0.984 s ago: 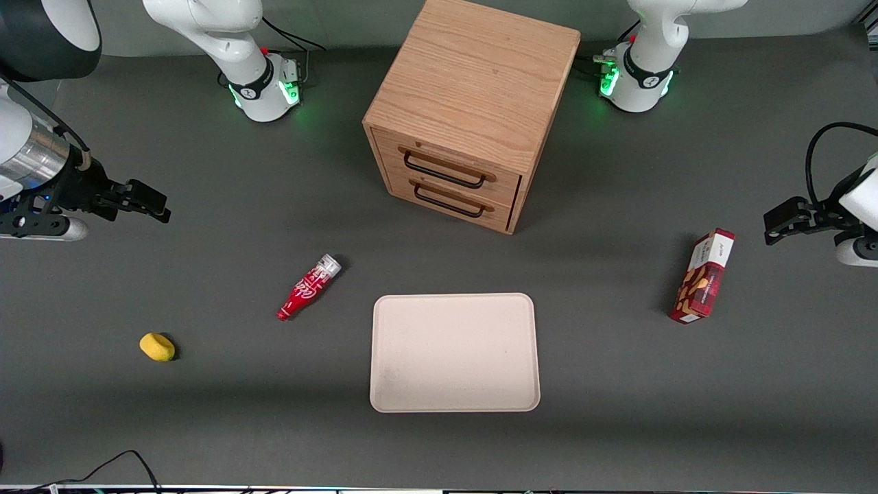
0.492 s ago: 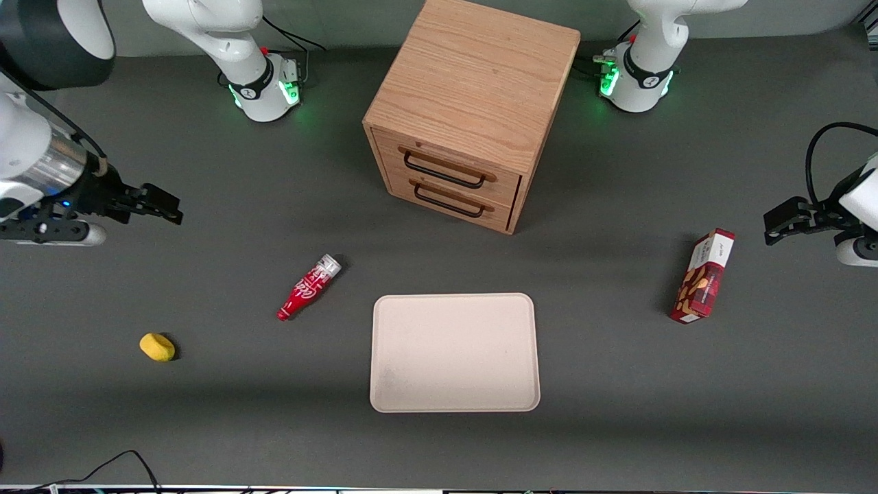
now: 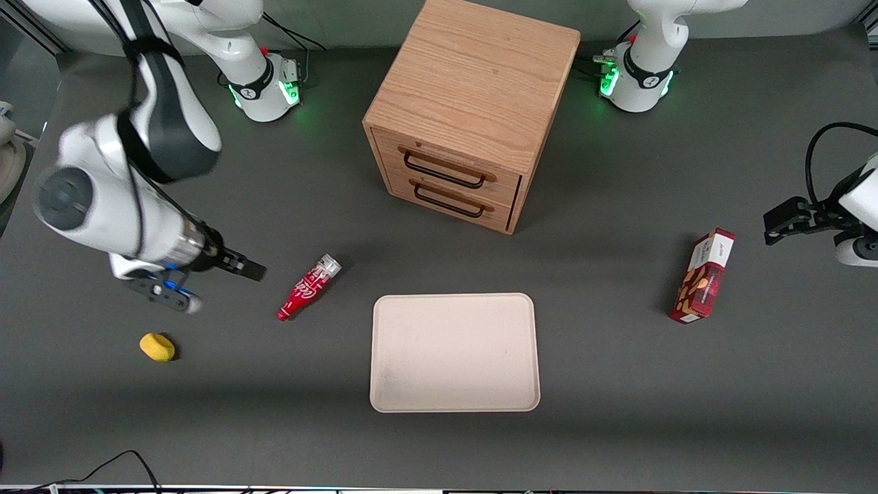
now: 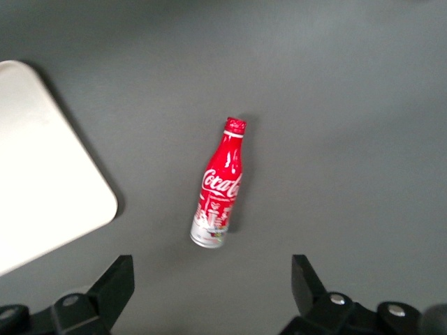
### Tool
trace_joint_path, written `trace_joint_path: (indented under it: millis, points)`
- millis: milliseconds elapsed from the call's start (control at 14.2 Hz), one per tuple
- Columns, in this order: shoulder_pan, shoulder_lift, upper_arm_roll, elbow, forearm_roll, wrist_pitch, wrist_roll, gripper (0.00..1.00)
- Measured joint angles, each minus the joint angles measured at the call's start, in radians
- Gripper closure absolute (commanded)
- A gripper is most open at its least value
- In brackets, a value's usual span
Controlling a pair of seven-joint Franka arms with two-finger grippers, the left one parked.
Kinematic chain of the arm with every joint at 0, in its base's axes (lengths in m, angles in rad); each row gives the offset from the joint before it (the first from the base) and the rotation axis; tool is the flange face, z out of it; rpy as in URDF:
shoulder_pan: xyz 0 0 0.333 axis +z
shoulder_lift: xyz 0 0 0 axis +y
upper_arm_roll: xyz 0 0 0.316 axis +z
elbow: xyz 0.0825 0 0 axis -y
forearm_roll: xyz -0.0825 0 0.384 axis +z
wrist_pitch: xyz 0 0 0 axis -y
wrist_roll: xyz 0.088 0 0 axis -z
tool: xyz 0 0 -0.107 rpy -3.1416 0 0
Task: Place coke bottle on tray
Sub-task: 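Move the right gripper down over the red Coca-Cola bottle, then close the right gripper around the bottle's body and lift it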
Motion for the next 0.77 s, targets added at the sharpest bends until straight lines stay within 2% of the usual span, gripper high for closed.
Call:
trace_joint_path:
  millis: [141, 352, 773]
  points:
    - [0.009, 0.071, 0.001, -0.012, -0.016, 0.042, 0.100, 0.00]
    - [0.036, 0.153, 0.006, -0.071, -0.078, 0.159, 0.255, 0.00]
    - [0.044, 0.242, 0.017, -0.174, -0.095, 0.357, 0.309, 0.00]
